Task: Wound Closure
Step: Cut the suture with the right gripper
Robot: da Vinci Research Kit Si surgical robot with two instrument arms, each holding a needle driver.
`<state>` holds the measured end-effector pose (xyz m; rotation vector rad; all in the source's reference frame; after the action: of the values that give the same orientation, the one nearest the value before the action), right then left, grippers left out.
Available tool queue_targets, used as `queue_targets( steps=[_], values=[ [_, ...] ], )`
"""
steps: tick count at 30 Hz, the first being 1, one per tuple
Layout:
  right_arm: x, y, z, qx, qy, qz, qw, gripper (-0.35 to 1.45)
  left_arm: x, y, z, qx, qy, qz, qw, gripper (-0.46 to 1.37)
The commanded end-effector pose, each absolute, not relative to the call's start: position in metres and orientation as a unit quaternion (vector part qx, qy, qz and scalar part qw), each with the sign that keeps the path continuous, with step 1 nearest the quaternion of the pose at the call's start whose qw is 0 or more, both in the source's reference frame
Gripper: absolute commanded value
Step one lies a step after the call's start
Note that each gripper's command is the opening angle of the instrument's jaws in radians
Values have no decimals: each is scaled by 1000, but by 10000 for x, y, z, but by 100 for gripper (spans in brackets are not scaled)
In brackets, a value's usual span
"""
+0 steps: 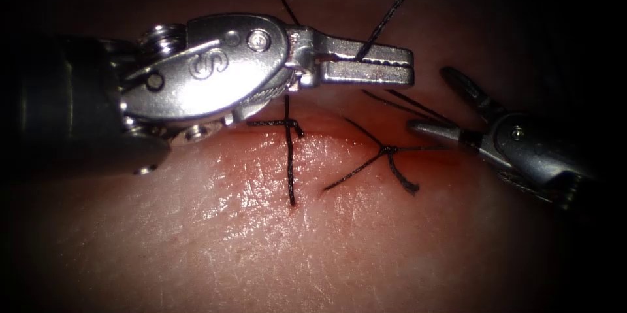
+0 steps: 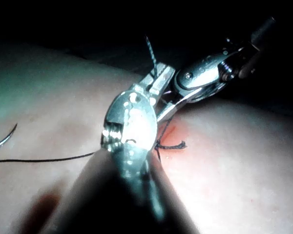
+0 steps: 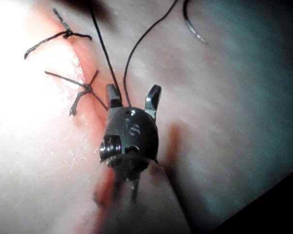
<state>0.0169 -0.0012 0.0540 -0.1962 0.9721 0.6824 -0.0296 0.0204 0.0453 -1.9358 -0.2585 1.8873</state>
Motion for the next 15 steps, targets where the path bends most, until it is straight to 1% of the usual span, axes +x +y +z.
queue_targets(
  steps=[1, 5, 8, 15],
  values=[
    [169, -12, 539, -91, 458, 320, 825, 113, -295, 203, 452, -697, -95, 679, 210, -35],
    [173, -12, 534, -90, 457, 321, 825, 128, -294, 204, 452, -698, -94, 679, 206, -35],
    [178, -12, 529, -86, 460, 319, 824, 132, -291, 210, 451, -697, -92, 680, 208, -35],
    [207, -11, 524, -63, 483, 301, 820, 130, -270, 230, 448, -694, -77, 683, 213, -35]
  ],
)
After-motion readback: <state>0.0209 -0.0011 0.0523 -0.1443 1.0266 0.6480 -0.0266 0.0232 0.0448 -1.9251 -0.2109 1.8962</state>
